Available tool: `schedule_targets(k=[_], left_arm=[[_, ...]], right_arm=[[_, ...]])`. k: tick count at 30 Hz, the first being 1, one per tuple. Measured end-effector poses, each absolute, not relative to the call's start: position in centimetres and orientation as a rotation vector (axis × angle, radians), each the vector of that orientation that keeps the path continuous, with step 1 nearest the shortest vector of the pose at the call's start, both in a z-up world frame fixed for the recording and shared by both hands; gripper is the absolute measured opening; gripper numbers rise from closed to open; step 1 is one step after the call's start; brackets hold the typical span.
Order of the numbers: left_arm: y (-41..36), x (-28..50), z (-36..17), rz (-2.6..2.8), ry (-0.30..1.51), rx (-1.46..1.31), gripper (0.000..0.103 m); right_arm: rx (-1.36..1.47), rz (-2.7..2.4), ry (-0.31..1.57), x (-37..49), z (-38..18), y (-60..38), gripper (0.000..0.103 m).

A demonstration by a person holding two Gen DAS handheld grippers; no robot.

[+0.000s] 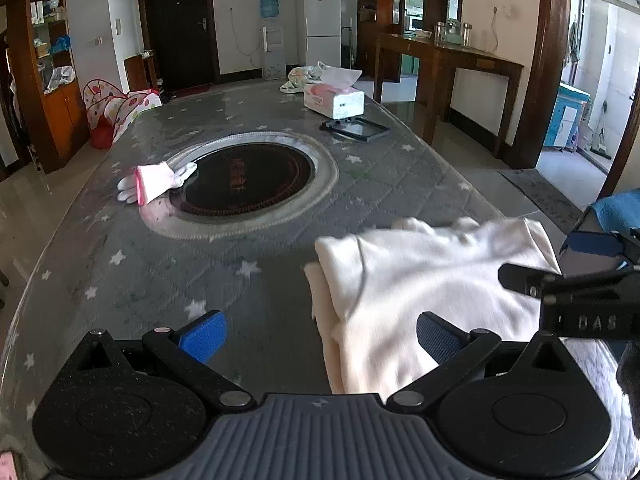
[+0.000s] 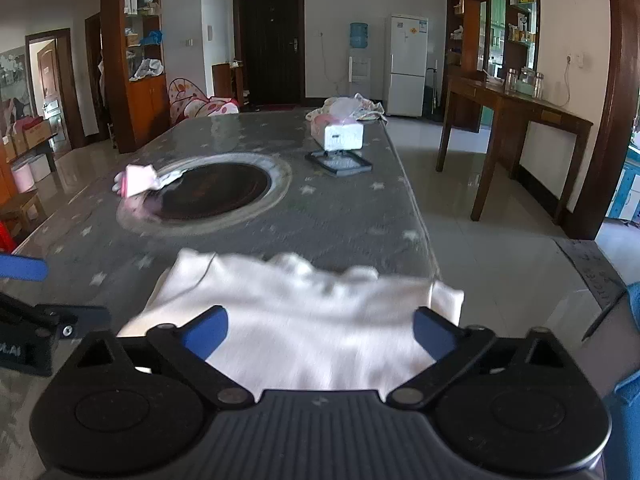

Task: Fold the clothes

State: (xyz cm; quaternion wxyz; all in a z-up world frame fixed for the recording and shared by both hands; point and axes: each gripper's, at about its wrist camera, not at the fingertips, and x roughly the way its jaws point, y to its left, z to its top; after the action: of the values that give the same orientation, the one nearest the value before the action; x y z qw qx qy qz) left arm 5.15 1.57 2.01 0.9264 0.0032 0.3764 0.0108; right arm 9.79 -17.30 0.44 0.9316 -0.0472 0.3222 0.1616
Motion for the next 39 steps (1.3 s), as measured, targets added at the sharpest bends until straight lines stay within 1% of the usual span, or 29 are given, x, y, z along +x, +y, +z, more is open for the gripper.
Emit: schedule_targets(k=[4, 5, 6, 8, 9, 12, 14, 17, 18, 19, 20, 21, 22, 23, 24, 25, 27, 30, 32, 36, 39], left_arm=[[1.8, 7.5, 2.0, -0.001, 0.767, 0.017, 0.1], [1.8, 8.1, 1.9, -0.006, 0.771, 0.024, 0.098], [1.7, 8.7, 1.7, -0.01, 0.776, 0.03, 0.093], [1.7, 9.8, 1.1, -0.023, 0.787, 0.037, 0.089], [1.6, 10.3, 0.8, -0.03, 0.793, 0.04, 0.084], [1.5, 12.0, -0.3, -0.053, 0.809, 0.052, 0.078], [1.5, 13.1, -1.0, -0.07, 0.825, 0.051, 0.078], [1.7, 14.8, -2.3, -0.079, 0.854, 0.035, 0.078], [1.8, 15.2, -2.6, -0.076, 0.862, 0.034, 0.078], [1.8, 15.6, -2.9, -0.075, 0.867, 0.036, 0.075], [1.9, 15.8, -3.2, -0.081, 0.869, 0.036, 0.073], [1.9, 15.8, -3.4, -0.093, 0.87, 0.032, 0.065], [1.9, 15.9, -3.5, -0.106, 0.868, 0.023, 0.056], [2.0, 15.9, -3.5, -0.118, 0.865, 0.012, 0.053], [1.9, 15.9, -3.5, -0.125, 0.859, 0.01, 0.045], [1.8, 15.9, -3.4, -0.127, 0.85, 0.015, 0.034], [1.5, 15.7, -3.0, -0.126, 0.834, 0.036, 0.02], [1.7, 15.5, -2.4, -0.124, 0.817, 0.032, 0.014], [2.1, 15.3, -1.7, -0.121, 0.8, 0.013, 0.013], [2.9, 14.9, 0.2, -0.104, 0.744, -0.018, 0.006], [3.7, 14.3, 2.4, -0.093, 0.689, -0.052, 0.005]], right_arm=[[-0.102, 0.34, 0.677, 13.1, 0.3, -16.9, 0.088], [-0.104, 0.337, 0.682, 14.0, 0.1, -16.8, 0.086], [-0.106, 0.336, 0.69, 14.9, -0.1, -16.6, 0.082], [-0.107, 0.333, 0.712, 16.6, -0.8, -16.5, 0.079], [-0.108, 0.329, 0.725, 17.4, -1.2, -16.4, 0.076], [-0.103, 0.322, 0.773, 19.7, -3.2, -16.2, 0.066], [-0.093, 0.321, 0.806, 20.8, -4.4, -16.2, 0.063], [-0.101, 0.326, 0.829, 21.9, -5.7, -16.1, 0.055], [-0.105, 0.332, 0.83, 22.0, -5.8, -16.0, 0.048], [-0.106, 0.333, 0.83, 22.2, -5.8, -16.0, 0.036], [-0.11, 0.335, 0.829, 22.2, -5.8, -16.1, 0.027], [-0.114, 0.338, 0.827, 22.2, -5.7, -16.1, 0.014], [-0.114, 0.343, 0.82, 22.2, -5.5, -16.1, 0.006], [-0.115, 0.347, 0.814, 22.2, -5.2, -16.1, 0.006], [-0.116, 0.352, 0.806, 22.1, -5.0, -16.1, 0.004], [-0.117, 0.354, 0.792, 22.0, -4.5, -16.2, 0.004], [-0.116, 0.355, 0.754, 21.6, -3.4, -16.2, 0.004], [-0.09, 0.36, 0.691, 21.0, -1.2, -16.4, 0.003], [-0.057, 0.365, 0.632, 20.3, 0.9, -16.7, 0.003], [-0.002, 0.392, 0.482, 18.4, 6.0, -17.0, 0.003], [0.034, 0.432, 0.346, 15.9, 10.3, -17.0, 0.003]])
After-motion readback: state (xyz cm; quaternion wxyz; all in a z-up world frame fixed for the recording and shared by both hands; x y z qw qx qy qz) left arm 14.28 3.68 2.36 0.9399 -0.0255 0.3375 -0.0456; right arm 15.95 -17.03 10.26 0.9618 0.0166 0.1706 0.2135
